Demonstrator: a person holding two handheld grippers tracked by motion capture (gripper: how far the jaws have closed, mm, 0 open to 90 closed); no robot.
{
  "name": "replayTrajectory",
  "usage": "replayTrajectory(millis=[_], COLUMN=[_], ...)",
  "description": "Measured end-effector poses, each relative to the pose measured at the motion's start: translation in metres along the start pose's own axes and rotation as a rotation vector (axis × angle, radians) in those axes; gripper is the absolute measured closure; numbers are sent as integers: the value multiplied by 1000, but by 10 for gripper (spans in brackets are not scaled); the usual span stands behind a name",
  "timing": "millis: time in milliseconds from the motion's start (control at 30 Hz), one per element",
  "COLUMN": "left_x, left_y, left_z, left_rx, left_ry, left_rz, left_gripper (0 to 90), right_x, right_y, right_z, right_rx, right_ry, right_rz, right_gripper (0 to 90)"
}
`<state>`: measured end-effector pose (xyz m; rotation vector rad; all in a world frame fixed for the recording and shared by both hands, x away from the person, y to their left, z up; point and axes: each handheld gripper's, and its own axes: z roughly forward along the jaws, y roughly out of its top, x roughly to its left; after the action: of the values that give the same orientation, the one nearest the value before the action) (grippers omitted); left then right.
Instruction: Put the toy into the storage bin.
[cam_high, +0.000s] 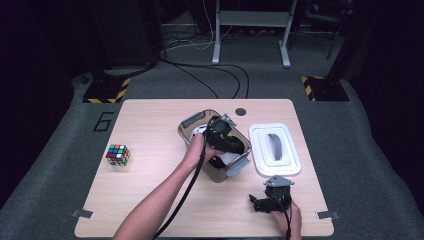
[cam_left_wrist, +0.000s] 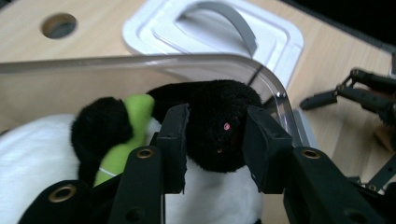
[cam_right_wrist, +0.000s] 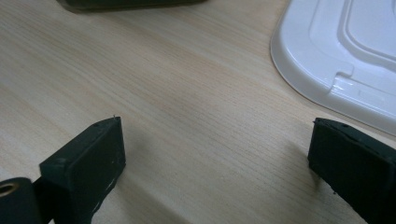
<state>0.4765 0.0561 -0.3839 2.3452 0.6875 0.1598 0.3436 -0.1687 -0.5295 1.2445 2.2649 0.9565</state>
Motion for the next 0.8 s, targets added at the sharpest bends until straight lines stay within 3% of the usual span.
replayTrajectory(millis=[67, 100, 133, 300, 367, 467, 500, 567, 633, 800], left_x=[-5, -5, -8, -9, -8, -5, -4, -3, 0, 9], left_y=[0, 0, 2, 3, 3, 2, 0, -2, -6, -18], left_z=[10, 10, 15, 22, 21, 17, 14, 11, 4, -20], left_rx=[50, 50, 94, 137, 133, 120, 107, 99, 73, -23], left_ry=[2, 2, 6, 3, -7, 0, 28, 24, 21, 69], left_rz=[25, 25, 42, 50, 50, 29, 11, 1, -15, -76], left_gripper=[647, 652, 657, 661, 635, 462, 416, 348, 281, 201], right_x=[0, 0, 0, 0, 0, 0, 0, 0, 0, 0], right_y=[0, 0, 0, 0, 0, 0, 0, 0, 0, 0], right_z=[0, 0, 0, 0, 0, 0, 0, 0, 0, 0], right_rx=[0, 0, 1, 2, 1, 0, 0, -1, -1, -2], right_ry=[-1, -1, 2, 2, 4, 3, 2, 2, 4, 2], right_rz=[0, 0, 0, 1, 1, -1, 2, 3, -1, 0], right_gripper=[33, 33, 33, 33, 33, 34, 35, 35, 36, 36])
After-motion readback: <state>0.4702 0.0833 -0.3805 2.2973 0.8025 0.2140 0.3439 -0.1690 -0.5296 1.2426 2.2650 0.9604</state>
